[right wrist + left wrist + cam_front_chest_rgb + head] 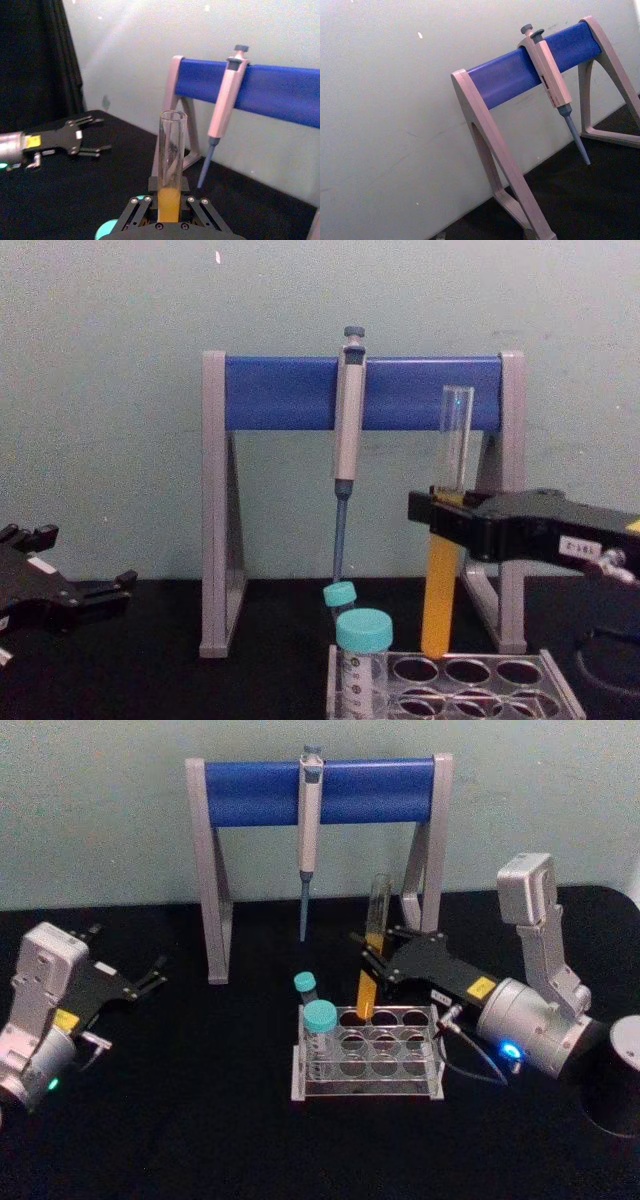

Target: Pick up the test tube from the test tube rack, shake it, then place it back into the test tube rack.

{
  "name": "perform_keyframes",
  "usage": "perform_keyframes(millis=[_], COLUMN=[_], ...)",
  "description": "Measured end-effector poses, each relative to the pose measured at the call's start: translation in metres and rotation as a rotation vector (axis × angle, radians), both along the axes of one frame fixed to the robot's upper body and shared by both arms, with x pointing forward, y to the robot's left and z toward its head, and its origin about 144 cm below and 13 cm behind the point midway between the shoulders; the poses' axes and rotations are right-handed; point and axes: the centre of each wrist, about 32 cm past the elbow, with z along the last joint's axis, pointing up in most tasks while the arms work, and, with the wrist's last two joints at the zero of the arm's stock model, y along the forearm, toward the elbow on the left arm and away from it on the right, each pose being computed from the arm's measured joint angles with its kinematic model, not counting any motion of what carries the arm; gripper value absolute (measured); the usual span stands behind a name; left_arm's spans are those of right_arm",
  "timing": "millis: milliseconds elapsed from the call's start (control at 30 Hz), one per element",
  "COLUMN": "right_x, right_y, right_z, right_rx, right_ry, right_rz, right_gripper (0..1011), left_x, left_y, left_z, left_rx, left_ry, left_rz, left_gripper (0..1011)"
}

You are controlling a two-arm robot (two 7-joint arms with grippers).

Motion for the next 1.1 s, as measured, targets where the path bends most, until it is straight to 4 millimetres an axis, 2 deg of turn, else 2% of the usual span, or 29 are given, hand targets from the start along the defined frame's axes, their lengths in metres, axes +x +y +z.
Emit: perform_keyframes(millis=[267, 533, 1100], right_x=[0.008, 0.002, -0.001], right_y=[-0.007, -0.023, -0.027], right_z=[0.003, 0.004, 0.005], right_rx=[0.0, -0.013, -0.021], right_ry=[-0.013, -0.014, -0.018], right_rz=[-0.07, -0.135, -0.149], right_gripper=[227, 227, 227], left_x=[0.0, 0.0, 0.0], left_y=[0.0, 0.0, 0.0], left_z=[0.0, 0.0, 0.0], left_rx=[0.0, 0.0, 0.0], left_ry=[0.0, 0.0, 0.0], left_rz=[0.0, 0.0, 0.0], left_gripper=[1002, 1001, 1001])
